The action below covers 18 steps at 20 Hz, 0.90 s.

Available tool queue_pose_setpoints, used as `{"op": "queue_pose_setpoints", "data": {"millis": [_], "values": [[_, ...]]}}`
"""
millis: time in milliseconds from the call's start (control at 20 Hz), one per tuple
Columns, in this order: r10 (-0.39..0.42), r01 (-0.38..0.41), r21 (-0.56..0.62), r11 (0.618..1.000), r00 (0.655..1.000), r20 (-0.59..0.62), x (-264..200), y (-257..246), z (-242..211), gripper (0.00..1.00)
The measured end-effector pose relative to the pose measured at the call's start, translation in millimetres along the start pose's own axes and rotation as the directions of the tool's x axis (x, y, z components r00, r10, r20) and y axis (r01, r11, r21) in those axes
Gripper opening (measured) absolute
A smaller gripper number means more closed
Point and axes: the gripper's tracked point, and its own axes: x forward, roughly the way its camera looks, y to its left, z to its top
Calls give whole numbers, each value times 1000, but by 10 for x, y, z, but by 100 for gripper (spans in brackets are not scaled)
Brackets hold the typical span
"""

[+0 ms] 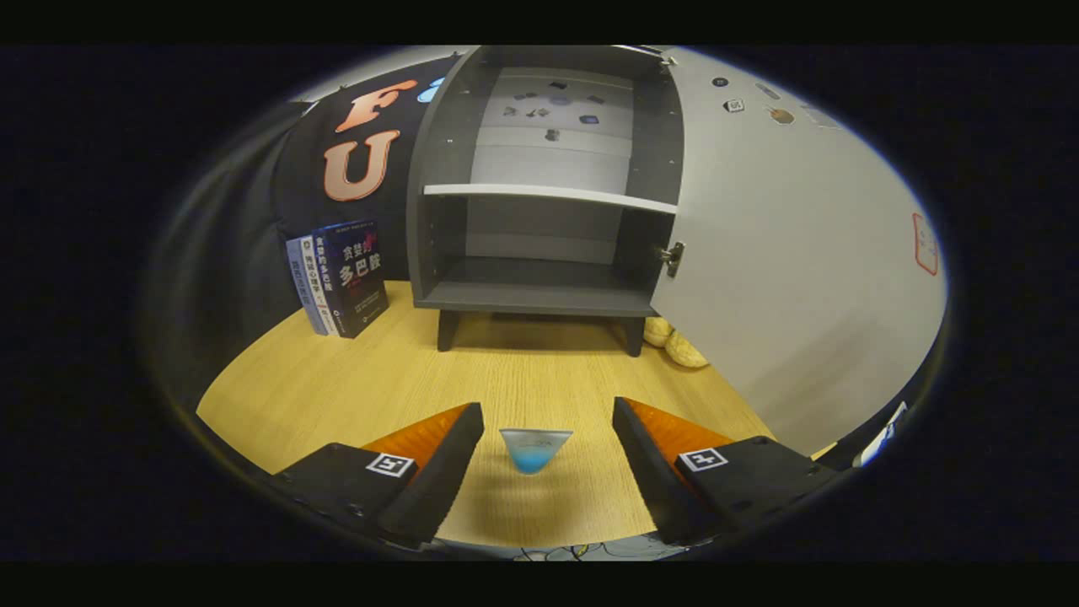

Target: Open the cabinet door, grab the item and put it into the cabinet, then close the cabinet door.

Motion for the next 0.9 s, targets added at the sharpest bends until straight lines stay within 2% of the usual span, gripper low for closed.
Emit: {"op": "queue_pose_setpoints", "data": {"millis": [100, 300, 350, 400, 450, 550, 700, 900], "values": [[3, -3, 1, 1000, 1000, -31, 113, 7, -130, 100], [29, -27, 21, 999, 995, -92, 275, 43, -337, 95], [29, -27, 23, 999, 994, -101, 309, 30, -372, 91], [35, -32, 26, 999, 993, -114, 327, 47, -418, 81], [33, -30, 26, 999, 991, -127, 359, 37, -466, 79], [39, -35, 36, 999, 990, -133, 374, 44, -480, 67], [44, -35, 60, 998, 987, -157, 341, 38, -452, 63], [45, -33, 87, 996, 989, -142, 228, 40, -141, 63]]}}
